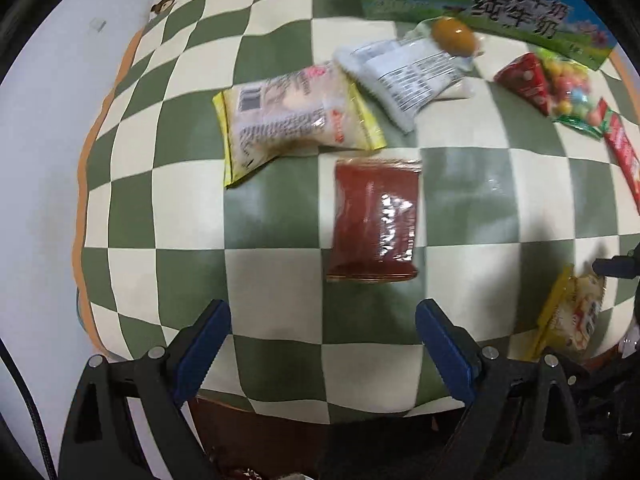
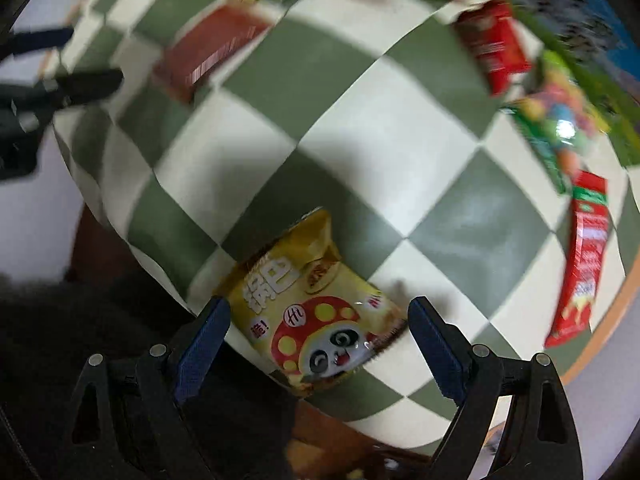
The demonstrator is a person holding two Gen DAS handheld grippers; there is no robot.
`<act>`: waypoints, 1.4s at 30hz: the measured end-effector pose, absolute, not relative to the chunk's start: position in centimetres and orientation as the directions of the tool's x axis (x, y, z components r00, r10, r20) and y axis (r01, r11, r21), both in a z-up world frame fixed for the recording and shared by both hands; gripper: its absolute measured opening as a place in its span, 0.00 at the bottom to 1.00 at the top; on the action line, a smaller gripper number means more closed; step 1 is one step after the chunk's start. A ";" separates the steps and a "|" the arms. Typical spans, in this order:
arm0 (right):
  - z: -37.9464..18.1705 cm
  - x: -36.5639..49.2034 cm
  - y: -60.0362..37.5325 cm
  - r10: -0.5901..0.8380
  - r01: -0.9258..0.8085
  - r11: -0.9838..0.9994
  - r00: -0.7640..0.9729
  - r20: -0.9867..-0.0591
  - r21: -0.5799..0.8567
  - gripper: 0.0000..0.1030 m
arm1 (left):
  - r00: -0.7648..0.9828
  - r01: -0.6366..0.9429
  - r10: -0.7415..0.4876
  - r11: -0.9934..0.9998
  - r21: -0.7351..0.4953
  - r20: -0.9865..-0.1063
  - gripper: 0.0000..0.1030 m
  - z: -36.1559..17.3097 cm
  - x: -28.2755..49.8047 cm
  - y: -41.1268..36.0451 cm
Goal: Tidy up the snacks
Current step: 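Grasp the red sauce packet with the left tool while the right grasps the yellow panda bag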
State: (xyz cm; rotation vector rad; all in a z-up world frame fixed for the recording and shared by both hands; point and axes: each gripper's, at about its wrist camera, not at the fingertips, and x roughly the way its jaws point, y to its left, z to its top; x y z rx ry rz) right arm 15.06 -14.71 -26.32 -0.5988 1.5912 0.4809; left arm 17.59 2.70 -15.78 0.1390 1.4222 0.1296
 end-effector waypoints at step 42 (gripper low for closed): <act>-25.7 17.1 -26.6 0.166 0.156 0.975 -0.049 -0.985 0.157 0.49 | 0.047 -0.110 -0.167 0.979 -0.171 -0.985 0.53 -20.1 22.4 -0.2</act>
